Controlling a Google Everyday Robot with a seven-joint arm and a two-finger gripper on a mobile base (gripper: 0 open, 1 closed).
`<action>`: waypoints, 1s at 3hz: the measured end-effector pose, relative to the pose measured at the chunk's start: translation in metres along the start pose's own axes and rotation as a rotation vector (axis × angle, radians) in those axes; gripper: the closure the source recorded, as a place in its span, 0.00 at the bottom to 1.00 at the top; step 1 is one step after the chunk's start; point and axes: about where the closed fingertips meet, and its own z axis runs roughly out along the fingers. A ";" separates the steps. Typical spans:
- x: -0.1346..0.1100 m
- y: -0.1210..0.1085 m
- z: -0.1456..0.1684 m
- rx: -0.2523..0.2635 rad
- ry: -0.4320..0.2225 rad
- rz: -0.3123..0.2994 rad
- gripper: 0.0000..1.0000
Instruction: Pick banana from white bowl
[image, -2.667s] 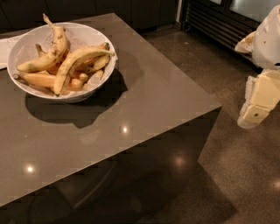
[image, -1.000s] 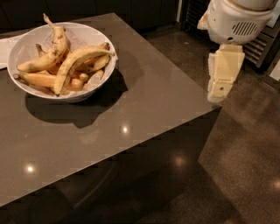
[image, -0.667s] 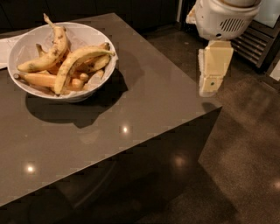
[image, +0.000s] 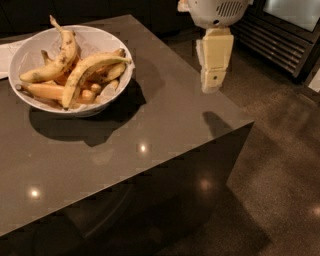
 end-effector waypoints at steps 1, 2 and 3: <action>-0.002 -0.002 -0.003 0.015 -0.005 -0.001 0.00; -0.012 -0.016 0.006 -0.006 -0.016 -0.031 0.00; -0.035 -0.040 0.024 -0.034 -0.070 -0.109 0.00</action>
Offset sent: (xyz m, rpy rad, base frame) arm 0.0326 0.0303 -0.0112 -0.0253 0.0760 0.0833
